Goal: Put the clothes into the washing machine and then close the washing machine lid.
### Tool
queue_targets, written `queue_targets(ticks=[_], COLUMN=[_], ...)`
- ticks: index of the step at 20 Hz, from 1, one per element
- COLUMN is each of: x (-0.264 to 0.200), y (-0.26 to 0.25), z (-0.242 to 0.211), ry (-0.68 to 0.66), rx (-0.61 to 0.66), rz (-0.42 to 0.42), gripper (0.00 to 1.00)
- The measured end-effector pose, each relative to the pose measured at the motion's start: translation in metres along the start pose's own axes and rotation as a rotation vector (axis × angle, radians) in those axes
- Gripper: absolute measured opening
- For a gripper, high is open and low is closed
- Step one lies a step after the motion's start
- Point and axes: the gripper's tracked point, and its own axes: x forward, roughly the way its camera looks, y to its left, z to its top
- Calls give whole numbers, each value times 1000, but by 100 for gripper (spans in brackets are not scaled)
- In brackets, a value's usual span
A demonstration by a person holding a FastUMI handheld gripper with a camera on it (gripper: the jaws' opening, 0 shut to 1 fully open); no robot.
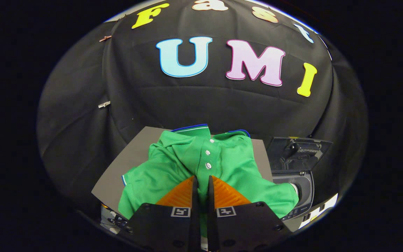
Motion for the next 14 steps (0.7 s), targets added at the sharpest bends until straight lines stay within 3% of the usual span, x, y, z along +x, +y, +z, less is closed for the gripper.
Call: queue_targets(ticks=[5, 14], x=[-12, -29], y=[-30, -100], z=[2, 14], ry=[-3, 4], rx=[-15, 46], rz=[37, 238], gripper=[12, 12])
